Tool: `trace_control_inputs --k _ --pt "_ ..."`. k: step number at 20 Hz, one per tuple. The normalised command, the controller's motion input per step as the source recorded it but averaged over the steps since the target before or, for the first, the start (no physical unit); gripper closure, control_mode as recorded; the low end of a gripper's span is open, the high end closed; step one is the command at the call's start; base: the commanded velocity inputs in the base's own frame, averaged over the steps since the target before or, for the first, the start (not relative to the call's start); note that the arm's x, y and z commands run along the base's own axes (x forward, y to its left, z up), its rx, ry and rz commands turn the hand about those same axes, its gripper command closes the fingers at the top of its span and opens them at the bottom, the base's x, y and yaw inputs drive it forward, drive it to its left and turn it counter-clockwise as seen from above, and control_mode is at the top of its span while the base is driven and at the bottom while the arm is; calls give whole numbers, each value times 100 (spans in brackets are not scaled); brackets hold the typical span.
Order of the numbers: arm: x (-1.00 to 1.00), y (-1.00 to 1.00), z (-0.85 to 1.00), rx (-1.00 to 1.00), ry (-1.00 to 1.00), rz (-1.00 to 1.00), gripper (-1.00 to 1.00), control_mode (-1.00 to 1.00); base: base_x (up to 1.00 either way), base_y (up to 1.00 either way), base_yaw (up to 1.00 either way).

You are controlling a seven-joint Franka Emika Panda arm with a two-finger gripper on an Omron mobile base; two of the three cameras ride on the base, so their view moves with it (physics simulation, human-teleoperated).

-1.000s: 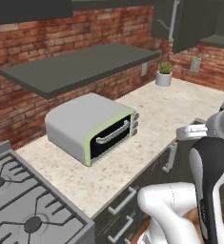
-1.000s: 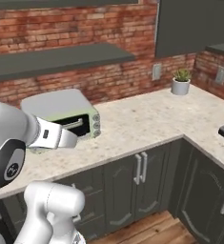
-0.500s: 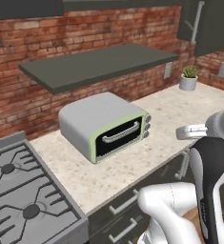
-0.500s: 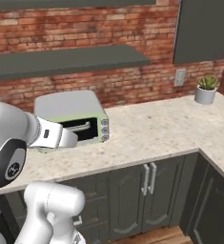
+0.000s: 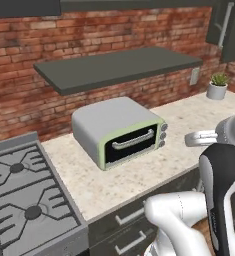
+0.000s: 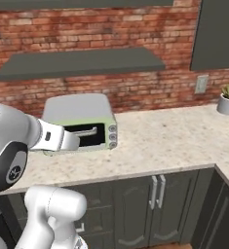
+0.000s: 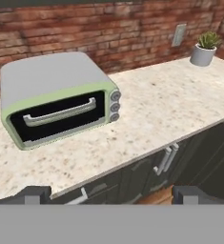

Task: Open the cabinet directly in front. Then move the liquor and the mug to the dining counter with the jar on it.

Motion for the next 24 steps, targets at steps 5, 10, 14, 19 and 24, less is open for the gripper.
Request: trace_control_inputs --k 5,10,14,19,24 --pt "0 0 0 0 0 0 -100 100 37 -100 11" --pt "0 0 0 0 0 0 -100 100 0 -92 14" --pt "0 0 0 0 0 0 -100 100 0 -29 3" --pt "0 0 0 0 0 0 -100 100 44 -81 2" --pt "0 0 0 0 0 0 -100 100 74 -100 1"
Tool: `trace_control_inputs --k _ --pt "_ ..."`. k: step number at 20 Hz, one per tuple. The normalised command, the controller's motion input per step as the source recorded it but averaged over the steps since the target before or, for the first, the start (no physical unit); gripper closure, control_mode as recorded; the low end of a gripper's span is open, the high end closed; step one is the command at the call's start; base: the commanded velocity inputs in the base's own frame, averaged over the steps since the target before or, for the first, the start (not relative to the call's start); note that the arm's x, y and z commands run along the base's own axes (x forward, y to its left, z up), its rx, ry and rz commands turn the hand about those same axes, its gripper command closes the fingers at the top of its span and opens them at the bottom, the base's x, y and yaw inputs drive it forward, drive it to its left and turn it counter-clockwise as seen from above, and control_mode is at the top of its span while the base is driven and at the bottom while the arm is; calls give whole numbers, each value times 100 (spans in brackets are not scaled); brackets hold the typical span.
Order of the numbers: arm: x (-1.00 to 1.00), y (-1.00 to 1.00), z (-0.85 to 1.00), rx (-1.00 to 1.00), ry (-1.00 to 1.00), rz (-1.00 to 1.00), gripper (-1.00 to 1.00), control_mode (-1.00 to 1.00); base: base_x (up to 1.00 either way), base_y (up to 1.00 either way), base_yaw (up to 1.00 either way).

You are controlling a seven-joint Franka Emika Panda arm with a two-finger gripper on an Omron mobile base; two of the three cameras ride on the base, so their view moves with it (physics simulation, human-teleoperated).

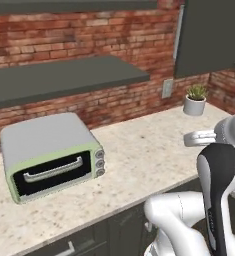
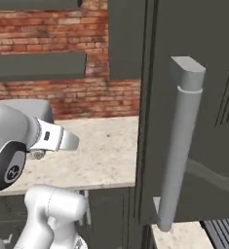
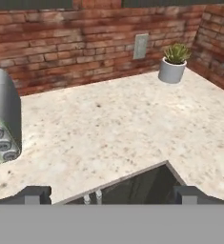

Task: Open the cabinet directly in front. Then move the liquor and the mug to the dining counter with the jar on it.

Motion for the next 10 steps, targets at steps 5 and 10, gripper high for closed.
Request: trace_control_inputs --k 5,10 --pt "0 0 0 0 0 0 -100 100 60 -53 -33" --pt "0 0 0 0 0 0 -100 100 27 -2 -68"
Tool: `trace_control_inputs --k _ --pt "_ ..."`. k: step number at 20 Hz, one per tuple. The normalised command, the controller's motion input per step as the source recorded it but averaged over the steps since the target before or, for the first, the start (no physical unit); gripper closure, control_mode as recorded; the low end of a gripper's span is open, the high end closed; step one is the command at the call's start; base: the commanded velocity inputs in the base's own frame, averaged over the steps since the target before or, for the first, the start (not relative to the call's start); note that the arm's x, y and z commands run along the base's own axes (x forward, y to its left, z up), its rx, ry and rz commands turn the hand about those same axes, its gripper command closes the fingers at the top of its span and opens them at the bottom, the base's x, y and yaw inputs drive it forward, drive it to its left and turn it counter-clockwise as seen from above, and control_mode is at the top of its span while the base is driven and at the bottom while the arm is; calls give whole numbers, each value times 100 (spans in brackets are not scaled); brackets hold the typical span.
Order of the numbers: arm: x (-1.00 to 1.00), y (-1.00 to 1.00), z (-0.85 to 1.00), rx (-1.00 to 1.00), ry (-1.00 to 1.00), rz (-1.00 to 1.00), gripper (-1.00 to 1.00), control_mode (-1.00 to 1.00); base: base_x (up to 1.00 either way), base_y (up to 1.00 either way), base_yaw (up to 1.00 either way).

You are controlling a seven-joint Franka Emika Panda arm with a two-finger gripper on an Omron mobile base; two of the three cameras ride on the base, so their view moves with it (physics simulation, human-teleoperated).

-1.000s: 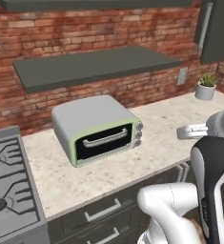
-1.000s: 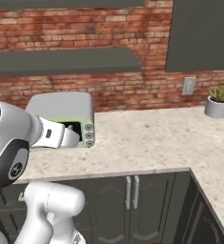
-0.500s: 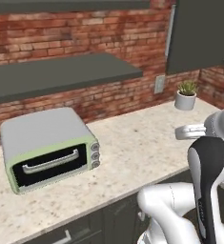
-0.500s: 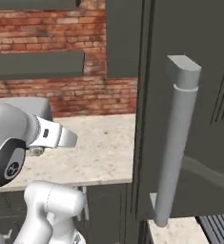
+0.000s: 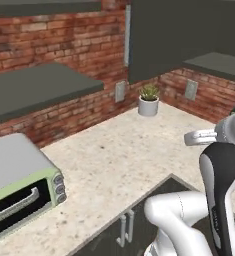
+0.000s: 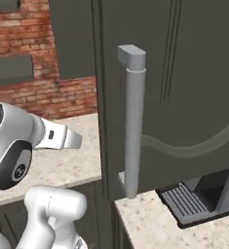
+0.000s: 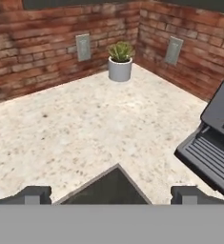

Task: Open the cabinet directly in front. Then move the liquor and the mug to the dining counter with the jar on it.

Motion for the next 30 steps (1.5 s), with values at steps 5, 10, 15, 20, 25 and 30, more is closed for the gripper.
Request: trace_control_inputs --k 5,10,15,20,25,30 --pt "0 0 0 0 0 0 -100 100 3 1 -72" --pt "0 0 0 0 0 0 -100 100 8 27 -72" --pt "0 0 0 0 0 0 -100 100 25 49 -33" --pt "0 0 0 0 0 0 -100 100 2 85 -51" --pt "0 0 0 0 0 0 -100 100 0 44 -74" --pt "0 0 0 0 0 0 -100 100 13 19 -51"
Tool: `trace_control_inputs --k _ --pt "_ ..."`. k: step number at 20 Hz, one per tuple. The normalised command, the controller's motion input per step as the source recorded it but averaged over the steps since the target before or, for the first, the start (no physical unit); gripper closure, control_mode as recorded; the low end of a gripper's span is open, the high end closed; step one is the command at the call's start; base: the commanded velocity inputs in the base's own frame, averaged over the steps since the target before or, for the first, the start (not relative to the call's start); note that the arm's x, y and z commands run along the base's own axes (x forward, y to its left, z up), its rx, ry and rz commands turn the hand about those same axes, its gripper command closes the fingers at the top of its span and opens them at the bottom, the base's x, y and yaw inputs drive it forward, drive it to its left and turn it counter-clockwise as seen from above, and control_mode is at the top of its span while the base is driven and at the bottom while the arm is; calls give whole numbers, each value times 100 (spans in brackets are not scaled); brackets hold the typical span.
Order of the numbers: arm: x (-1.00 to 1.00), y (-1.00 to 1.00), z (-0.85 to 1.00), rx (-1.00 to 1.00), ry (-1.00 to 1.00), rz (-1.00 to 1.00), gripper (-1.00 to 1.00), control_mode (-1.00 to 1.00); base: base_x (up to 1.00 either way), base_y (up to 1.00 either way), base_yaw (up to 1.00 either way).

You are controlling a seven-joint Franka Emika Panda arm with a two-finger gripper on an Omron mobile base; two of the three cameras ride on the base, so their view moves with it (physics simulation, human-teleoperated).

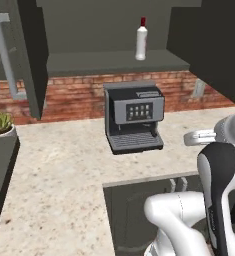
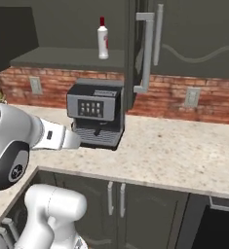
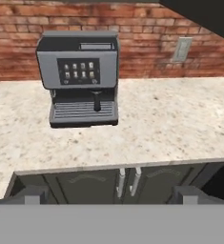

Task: Open the cabinet directly in front. Then move the liquor and the mug to the dining counter with the jar on it.

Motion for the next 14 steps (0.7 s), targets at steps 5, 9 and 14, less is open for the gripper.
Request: trace_control_inputs --k 5,9,14 --pt "0 0 0 0 0 0 -100 100 33 29 -12" --pt "0 0 0 0 0 0 -100 100 87 63 0" --pt "0 0 0 0 0 0 -100 100 100 47 0"
